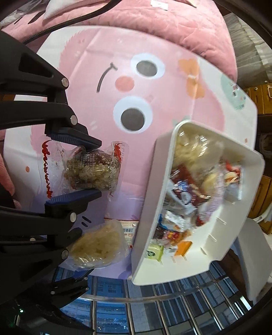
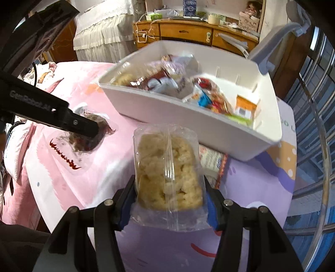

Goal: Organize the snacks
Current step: 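Carry both bags over the white tray and open both tools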

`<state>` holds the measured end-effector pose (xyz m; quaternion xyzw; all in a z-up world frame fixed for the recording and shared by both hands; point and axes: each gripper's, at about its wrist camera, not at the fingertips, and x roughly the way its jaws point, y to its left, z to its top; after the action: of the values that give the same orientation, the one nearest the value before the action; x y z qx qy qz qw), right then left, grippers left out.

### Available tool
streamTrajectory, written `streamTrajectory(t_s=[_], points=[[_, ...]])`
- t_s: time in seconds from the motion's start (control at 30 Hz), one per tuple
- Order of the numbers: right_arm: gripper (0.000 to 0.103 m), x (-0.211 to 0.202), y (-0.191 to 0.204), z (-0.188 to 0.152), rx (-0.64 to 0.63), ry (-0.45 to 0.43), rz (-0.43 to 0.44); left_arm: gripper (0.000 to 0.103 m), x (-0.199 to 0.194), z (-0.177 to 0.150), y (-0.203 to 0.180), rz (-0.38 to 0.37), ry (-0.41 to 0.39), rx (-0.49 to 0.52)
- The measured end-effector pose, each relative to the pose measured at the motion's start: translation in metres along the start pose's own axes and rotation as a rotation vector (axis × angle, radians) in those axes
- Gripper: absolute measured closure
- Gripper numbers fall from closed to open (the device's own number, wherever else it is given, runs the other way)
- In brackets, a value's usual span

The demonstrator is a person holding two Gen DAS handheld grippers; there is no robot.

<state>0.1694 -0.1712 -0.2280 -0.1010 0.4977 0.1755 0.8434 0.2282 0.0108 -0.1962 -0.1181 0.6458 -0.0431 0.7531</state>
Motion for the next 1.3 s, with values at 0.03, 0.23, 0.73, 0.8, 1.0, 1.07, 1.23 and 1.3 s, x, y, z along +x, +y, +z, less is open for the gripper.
streamTrajectory(t_s=[0.03, 0.23, 0.73, 0.8, 1.0, 1.07, 1.23, 1.3], points=[[0.046, -0.003, 0.002, 0.005, -0.001, -0.01, -0.002, 0.064, -0.005, 0.001, 0.001, -0.001, -0.005, 0.004], [0.046, -0.02, 0.007, 0.032, 0.009, -0.061, -0.019, 0.064, -0.043, 0.021, -0.001, -0.013, -0.059, 0.058], [0.046, -0.044, -0.023, 0.101, 0.063, -0.198, -0.161, 0.064, -0.08, 0.097, -0.036, -0.084, -0.152, 0.227], [0.051, -0.042, -0.028, 0.109, 0.063, -0.206, -0.181, 0.064, -0.08, 0.109, -0.044, -0.094, -0.159, 0.249], [0.052, -0.037, -0.039, 0.122, 0.118, -0.205, -0.226, 0.062, -0.075, 0.135, -0.064, -0.143, -0.182, 0.304], [0.052, -0.037, -0.044, 0.123, 0.148, -0.203, -0.233, 0.052, -0.076, 0.14, -0.07, -0.16, -0.192, 0.323], [0.052, -0.04, -0.054, 0.116, 0.211, -0.181, -0.239, 0.035, -0.077, 0.14, -0.083, -0.194, -0.21, 0.366], [0.052, -0.041, -0.058, 0.111, 0.244, -0.164, -0.241, 0.035, -0.075, 0.138, -0.086, -0.198, -0.196, 0.373]])
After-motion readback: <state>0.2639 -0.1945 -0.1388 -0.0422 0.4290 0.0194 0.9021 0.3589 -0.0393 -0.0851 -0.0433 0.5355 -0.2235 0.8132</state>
